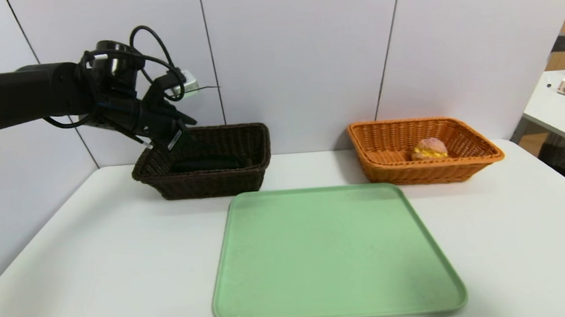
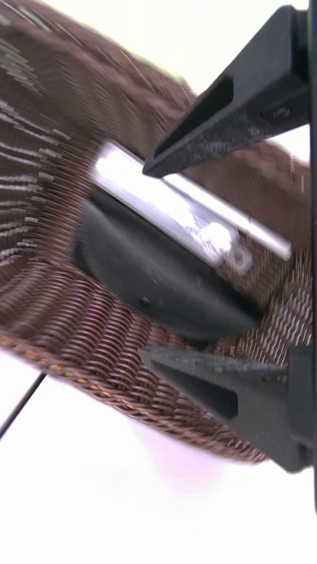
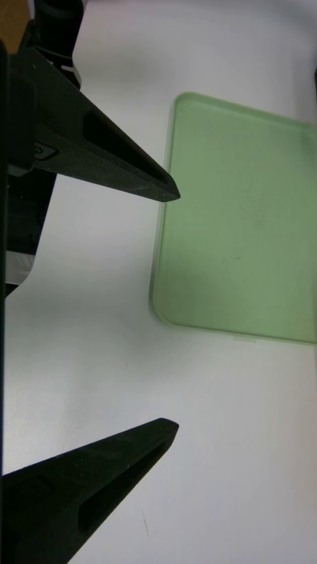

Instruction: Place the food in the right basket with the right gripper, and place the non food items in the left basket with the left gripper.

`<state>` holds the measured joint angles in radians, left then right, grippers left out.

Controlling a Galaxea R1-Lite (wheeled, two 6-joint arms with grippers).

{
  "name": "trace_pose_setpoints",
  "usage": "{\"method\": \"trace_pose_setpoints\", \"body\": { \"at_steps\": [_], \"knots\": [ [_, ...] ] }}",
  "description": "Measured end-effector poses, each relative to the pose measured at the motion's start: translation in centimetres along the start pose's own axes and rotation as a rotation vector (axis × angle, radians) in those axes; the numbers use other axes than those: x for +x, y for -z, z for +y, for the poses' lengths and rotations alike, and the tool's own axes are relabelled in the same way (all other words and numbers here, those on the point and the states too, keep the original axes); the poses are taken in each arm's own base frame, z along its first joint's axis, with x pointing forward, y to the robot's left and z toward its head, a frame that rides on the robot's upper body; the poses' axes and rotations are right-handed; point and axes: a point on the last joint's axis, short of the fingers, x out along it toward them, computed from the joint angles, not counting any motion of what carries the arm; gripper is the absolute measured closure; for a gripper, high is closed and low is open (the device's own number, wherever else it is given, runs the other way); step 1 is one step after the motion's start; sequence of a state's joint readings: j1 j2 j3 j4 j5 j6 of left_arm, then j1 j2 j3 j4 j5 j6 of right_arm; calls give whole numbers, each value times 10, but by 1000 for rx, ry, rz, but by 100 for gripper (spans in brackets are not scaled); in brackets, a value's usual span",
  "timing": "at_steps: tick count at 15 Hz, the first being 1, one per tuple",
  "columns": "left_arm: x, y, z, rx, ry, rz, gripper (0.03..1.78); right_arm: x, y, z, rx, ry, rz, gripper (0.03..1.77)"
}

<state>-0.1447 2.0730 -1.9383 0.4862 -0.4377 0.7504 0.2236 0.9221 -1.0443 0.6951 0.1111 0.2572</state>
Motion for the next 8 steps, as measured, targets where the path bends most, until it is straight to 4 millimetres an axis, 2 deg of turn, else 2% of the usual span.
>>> {"method": "trace_pose_setpoints", "body": {
  "at_steps": [3, 6, 8],
  "knots": [
    [-30, -26, -15, -276, -52, -18, 32, -3, -1, 1, -6, -4, -18, 10],
    [-81, -44, -29, -527, -208, 25, 25, -9, 1, 1, -14, -9, -40, 10],
    [-126, -47, -41, -602, -300, 71, 22, -16, 4, 1, -30, -16, -61, 10]
  ]
}}
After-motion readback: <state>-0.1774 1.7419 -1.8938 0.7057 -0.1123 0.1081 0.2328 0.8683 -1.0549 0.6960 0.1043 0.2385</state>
